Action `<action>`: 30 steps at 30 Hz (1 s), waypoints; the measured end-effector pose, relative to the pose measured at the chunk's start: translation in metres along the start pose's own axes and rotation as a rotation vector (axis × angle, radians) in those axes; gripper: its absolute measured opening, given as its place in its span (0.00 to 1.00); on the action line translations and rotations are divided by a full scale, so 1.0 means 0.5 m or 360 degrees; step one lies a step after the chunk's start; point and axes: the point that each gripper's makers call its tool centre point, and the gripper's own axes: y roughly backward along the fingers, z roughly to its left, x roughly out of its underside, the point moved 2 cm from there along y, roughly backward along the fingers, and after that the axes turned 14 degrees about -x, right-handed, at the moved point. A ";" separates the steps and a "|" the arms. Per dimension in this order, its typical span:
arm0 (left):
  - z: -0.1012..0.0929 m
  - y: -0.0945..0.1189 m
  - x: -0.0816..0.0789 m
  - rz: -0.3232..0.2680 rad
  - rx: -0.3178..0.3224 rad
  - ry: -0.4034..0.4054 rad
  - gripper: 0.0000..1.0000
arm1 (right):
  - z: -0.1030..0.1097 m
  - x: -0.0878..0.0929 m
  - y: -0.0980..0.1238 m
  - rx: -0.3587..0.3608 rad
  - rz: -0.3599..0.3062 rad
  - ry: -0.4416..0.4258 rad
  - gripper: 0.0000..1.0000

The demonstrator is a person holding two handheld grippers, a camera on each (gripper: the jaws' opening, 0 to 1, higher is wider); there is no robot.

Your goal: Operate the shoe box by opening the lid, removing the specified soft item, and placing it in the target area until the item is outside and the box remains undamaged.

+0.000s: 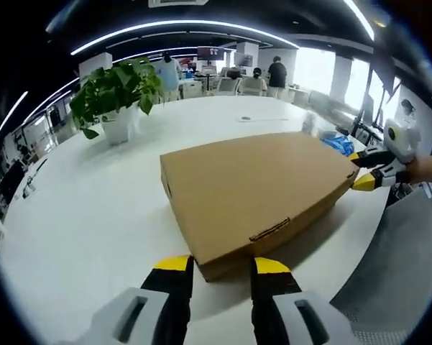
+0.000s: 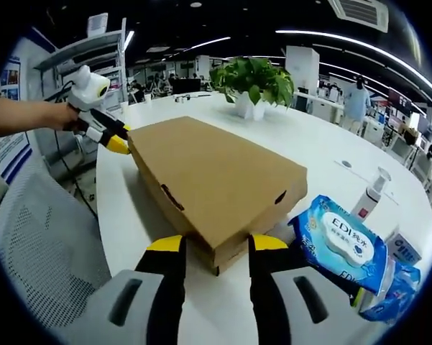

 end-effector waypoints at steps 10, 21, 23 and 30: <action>0.001 -0.013 -0.003 0.0033 -0.0015 -0.0022 0.32 | -0.009 0.003 -0.005 0.0017 0.0017 -0.0012 0.31; 0.006 -0.038 -0.026 0.0037 -0.0002 -0.0025 0.31 | -0.043 -0.007 -0.012 0.0020 0.0027 -0.0016 0.31; 0.007 -0.045 -0.031 0.0041 0.0000 -0.0037 0.31 | -0.052 -0.010 -0.014 0.0021 0.0030 -0.0019 0.31; 0.011 -0.067 -0.052 0.0042 0.0001 -0.0045 0.31 | -0.080 -0.020 -0.021 0.0028 0.0041 -0.0021 0.31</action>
